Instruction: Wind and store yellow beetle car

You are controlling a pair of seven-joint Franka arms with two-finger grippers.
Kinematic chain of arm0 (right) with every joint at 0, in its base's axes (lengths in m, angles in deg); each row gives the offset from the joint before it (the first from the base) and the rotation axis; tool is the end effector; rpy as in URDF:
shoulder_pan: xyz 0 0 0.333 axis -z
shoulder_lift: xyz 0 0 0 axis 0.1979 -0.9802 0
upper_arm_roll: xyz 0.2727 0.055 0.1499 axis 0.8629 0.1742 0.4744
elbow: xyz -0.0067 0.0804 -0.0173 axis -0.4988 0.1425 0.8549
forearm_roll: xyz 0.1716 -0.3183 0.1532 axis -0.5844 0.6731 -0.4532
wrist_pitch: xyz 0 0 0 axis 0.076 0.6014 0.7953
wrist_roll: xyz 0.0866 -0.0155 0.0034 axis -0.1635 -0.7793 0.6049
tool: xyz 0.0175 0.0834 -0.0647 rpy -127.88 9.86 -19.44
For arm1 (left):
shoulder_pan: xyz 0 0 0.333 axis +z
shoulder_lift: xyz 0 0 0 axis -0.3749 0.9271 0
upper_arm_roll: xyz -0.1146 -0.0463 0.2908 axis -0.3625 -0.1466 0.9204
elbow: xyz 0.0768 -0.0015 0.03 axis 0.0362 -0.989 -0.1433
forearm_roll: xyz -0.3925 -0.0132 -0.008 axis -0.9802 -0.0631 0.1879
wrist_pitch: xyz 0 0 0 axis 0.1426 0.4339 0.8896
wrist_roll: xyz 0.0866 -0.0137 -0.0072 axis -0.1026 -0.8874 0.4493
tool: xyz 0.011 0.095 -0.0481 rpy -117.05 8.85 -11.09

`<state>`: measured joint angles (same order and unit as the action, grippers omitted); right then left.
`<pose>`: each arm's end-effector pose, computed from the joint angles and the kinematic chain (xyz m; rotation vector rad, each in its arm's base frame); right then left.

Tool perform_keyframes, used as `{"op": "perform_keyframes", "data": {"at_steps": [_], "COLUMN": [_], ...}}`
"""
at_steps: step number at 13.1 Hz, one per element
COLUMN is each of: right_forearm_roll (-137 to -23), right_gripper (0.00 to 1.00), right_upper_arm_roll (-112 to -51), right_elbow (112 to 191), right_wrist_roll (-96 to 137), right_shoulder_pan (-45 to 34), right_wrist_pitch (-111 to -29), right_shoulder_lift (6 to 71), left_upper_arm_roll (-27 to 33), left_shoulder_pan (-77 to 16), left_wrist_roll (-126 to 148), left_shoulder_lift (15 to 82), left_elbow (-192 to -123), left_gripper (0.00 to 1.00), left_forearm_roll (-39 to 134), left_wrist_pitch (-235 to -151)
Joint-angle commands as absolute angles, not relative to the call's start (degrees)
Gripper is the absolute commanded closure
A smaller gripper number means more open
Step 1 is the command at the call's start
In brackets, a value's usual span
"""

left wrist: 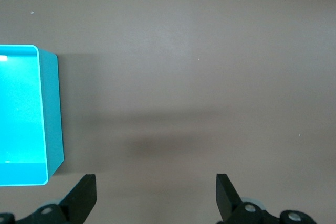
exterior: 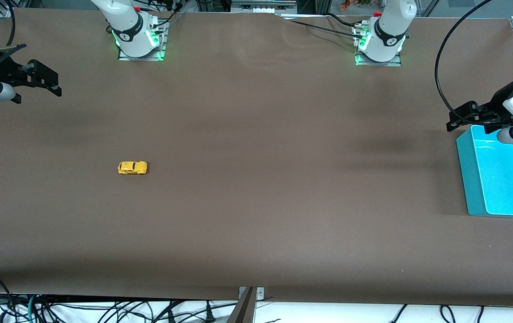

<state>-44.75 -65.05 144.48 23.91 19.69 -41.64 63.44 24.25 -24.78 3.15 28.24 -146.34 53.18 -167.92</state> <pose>0.5384 0.0316 0.6242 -3.1030 -0.3147 0.0748 0.5835 -0.0073 0.5850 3.0863 -0.0361 -0.0582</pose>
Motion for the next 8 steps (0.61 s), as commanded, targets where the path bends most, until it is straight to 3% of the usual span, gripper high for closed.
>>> {"op": "perform_keyframes", "data": {"at_steps": [1,8], "right_forearm_roll": [-44.9,-45.0], "right_gripper": [0.00,0.00], "right_upper_arm_roll": [-64.7,-64.7], "right_elbow": [143.1,143.6], "right_wrist_roll": [22.6,23.1], "right_shoulder_pan": [20.2,20.2], "right_wrist_pitch": [-39.8,-39.8], "right_shoulder_lift": [63.0,63.1], "left_upper_arm_roll": [24.3,24.3], "left_shoulder_pan": [-25.1,-25.1], "left_wrist_roll": [3.4,3.5], "left_shoulder_lift": [28.4,28.4], "left_elbow": [-145.8,-145.8], "left_gripper": [0.00,0.00], "left_forearm_roll": [53.4,53.3], "left_wrist_pitch": [-168.1,-168.1]}}
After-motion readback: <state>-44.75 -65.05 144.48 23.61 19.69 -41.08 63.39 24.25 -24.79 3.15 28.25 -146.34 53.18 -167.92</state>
